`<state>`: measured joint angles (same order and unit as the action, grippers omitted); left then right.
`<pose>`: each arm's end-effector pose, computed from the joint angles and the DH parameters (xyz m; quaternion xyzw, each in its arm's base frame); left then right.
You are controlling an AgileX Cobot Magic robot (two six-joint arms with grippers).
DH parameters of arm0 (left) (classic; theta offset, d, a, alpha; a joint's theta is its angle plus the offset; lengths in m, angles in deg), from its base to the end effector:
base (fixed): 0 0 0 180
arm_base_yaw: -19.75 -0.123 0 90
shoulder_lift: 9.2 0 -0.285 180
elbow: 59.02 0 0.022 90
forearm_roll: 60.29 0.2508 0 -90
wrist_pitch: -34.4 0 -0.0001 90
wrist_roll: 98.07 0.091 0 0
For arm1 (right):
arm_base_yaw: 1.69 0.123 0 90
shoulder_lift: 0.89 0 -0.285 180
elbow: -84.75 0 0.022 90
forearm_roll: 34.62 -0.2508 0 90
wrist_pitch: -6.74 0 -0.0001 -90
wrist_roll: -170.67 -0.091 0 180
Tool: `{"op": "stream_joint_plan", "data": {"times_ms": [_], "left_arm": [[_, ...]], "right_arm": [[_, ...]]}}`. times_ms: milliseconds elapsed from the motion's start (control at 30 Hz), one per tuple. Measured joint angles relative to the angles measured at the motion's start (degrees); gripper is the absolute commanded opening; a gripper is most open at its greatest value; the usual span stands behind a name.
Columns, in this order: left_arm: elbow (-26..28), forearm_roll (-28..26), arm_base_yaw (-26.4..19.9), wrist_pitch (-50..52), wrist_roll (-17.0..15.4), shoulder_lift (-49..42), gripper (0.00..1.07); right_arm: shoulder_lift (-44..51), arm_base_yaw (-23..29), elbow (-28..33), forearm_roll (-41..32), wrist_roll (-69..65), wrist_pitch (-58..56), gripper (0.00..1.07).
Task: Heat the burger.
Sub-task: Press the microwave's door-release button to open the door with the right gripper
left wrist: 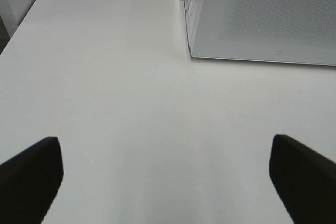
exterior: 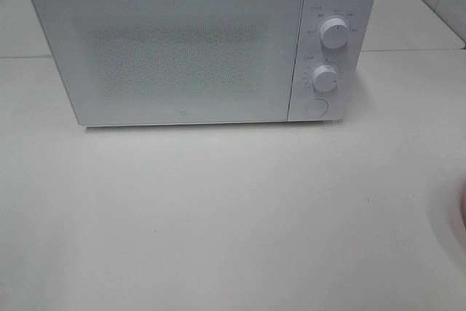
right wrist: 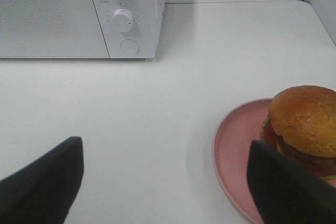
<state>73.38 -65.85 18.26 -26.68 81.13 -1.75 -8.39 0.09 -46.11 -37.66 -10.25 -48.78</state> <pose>-0.0080 -0.0079 0.2818 -0.0144 0.8475 -0.0453 0.5286 -0.0011 0.0039 0.2822 -0.0060 0.8295 0.0397 0.5571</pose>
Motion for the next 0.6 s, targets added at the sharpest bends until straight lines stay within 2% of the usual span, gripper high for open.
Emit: {"op": "stream_joint_plan", "data": {"times_ms": [600], "left_arm": [[0.00, 0.00, 0.00, 0.00, 0.00, 0.00, 1.00]], "right_arm": [[0.00, 0.00, 0.00, 0.00, 0.00, 0.00, 0.76]]}}
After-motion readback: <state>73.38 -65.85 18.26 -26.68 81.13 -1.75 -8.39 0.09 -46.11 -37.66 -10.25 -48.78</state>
